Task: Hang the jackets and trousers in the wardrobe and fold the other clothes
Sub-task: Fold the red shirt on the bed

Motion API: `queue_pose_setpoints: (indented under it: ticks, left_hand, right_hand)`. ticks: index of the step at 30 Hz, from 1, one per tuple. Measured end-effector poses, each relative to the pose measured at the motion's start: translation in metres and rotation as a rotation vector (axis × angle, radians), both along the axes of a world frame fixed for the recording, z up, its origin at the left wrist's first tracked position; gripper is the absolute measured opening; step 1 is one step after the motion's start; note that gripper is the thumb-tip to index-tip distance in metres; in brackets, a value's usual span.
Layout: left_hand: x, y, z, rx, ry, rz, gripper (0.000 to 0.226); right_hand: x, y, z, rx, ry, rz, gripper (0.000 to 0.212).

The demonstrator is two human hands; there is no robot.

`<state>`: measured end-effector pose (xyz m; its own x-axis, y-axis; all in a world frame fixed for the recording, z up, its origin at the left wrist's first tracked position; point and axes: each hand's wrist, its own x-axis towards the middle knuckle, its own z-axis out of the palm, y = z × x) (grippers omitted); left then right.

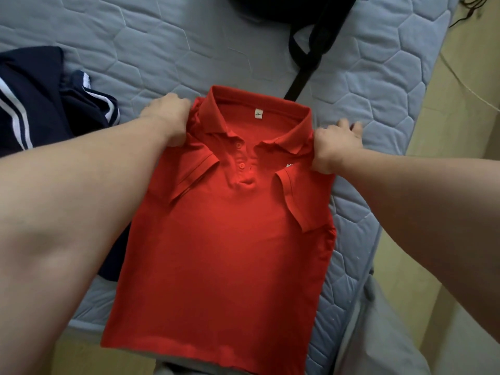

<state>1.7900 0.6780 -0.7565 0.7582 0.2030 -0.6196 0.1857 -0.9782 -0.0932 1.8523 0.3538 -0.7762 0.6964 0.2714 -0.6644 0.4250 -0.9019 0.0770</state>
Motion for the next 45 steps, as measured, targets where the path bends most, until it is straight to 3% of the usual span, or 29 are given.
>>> queue_pose_setpoints:
  ticks: [4, 6, 11, 19, 23, 27, 31, 34, 38, 41, 45]
  left_hand:
    - [-0.001, 0.0, 0.002, 0.147, 0.036, 0.043, 0.043]
    - [-0.002, 0.002, 0.003, 0.167, -0.031, 0.128, 0.036]
    - [0.007, 0.005, 0.012, 0.219, -0.2, 0.341, 0.031]
    - [0.026, 0.018, 0.037, 0.262, -0.408, 0.273, 0.029]
    - [-0.027, 0.015, 0.051, 0.142, -0.443, 0.146, 0.021]
    - [-0.116, 0.012, 0.063, -0.034, -0.499, -0.031, 0.009]
    - [-0.195, 0.012, 0.068, -0.169, -0.339, -0.318, 0.027]
    - [-0.238, 0.009, 0.058, -0.163, -0.188, -0.392, 0.03]
    - [-0.289, -0.001, 0.035, -0.079, -0.029, -0.406, 0.031]
    - [-0.317, -0.009, 0.025, 0.026, -0.035, -0.379, 0.038]
    - [-0.329, -0.023, 0.02, -0.004, -0.169, -0.26, 0.055]
  right_hand:
    - [0.002, 0.001, 0.001, 0.126, 0.149, -0.1, 0.019]
    - [0.005, 0.0, 0.006, 0.133, 0.083, -0.151, 0.008]
    - [0.017, 0.001, 0.016, 0.133, -0.139, -0.19, 0.022]
    - [0.048, 0.018, 0.053, 0.229, -0.428, -0.172, 0.027]
    - [0.001, 0.013, 0.074, 0.356, -0.287, -0.127, 0.012]
    - [-0.076, -0.003, 0.084, 0.428, -0.09, 0.08, 0.007]
    - [-0.157, -0.028, 0.08, 0.342, 0.104, 0.304, 0.01]
    - [-0.209, -0.047, 0.065, 0.224, 0.226, 0.403, 0.013]
    - [-0.258, -0.057, 0.04, 0.076, 0.286, 0.398, 0.025]
    - [-0.284, -0.052, 0.029, -0.051, 0.261, 0.426, 0.034]
    - [-0.305, -0.035, 0.027, 0.09, 0.126, 0.19, 0.05]
